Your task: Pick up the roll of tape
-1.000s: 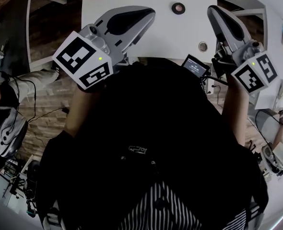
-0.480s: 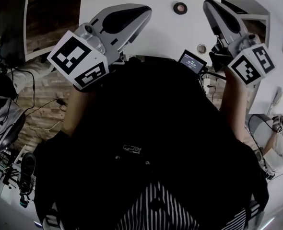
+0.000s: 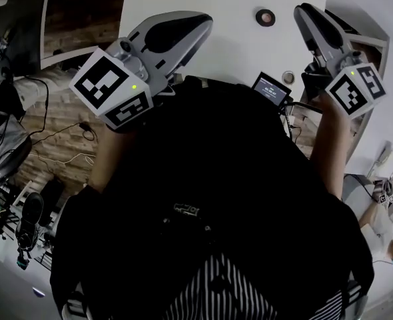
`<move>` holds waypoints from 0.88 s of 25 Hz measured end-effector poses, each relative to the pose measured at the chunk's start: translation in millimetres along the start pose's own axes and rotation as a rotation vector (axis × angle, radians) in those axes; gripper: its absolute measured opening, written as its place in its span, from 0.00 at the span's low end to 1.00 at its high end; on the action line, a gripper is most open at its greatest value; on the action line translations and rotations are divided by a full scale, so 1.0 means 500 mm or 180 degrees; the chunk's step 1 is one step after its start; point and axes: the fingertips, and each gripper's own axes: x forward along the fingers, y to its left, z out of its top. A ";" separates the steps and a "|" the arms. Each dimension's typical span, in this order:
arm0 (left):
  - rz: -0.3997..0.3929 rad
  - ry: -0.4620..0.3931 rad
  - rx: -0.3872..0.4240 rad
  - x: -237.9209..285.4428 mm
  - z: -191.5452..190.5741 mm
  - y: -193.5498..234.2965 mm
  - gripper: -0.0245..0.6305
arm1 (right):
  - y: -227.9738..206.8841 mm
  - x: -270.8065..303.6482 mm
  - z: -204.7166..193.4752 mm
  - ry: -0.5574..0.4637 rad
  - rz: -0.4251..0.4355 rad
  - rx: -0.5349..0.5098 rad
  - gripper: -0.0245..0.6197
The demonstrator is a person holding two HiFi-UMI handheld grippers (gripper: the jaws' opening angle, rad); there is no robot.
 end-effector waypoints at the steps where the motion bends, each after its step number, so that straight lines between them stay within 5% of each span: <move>1: 0.0032 0.0015 -0.0020 -0.002 -0.002 -0.001 0.04 | -0.009 -0.001 -0.003 0.0025 -0.0005 0.0012 0.14; 22: 0.0593 0.0188 -0.0328 -0.063 -0.032 0.051 0.04 | -0.171 0.106 -0.143 0.0578 -0.0114 0.0300 0.44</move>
